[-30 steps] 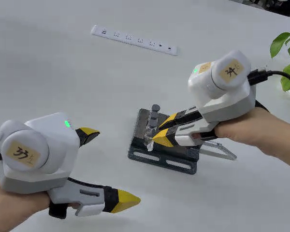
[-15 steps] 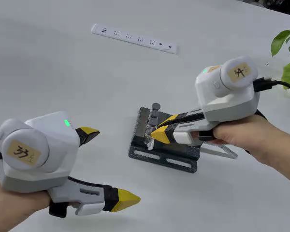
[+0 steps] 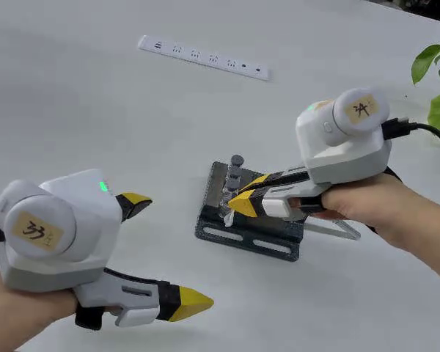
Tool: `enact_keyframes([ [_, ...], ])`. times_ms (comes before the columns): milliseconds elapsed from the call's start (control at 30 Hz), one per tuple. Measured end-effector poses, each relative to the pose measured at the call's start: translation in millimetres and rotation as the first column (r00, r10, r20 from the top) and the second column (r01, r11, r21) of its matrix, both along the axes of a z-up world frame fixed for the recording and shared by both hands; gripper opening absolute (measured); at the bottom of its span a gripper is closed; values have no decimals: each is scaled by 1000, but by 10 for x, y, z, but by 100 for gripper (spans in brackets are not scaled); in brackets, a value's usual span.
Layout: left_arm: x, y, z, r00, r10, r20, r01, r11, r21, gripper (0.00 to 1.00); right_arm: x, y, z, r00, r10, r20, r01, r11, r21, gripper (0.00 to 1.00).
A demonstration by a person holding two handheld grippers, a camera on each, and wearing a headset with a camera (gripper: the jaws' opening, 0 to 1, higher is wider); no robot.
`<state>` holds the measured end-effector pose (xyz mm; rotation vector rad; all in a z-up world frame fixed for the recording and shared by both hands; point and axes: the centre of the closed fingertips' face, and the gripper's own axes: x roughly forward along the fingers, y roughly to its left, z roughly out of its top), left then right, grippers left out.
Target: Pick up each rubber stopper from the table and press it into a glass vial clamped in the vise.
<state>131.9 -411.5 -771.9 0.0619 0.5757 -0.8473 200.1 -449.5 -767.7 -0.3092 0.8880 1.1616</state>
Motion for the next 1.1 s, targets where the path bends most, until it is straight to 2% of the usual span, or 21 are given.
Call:
enact_keyframes([
  [700,7,1,8,1000,-2,2,2,1000,3,93,15,16,-18,1000,3,-2,-3,1000,-5,8],
  [1100,11,-1,16,1000,-2,4,2,1000,0,93,11,15,23,1000,3,-5,-3,1000,0,7],
])
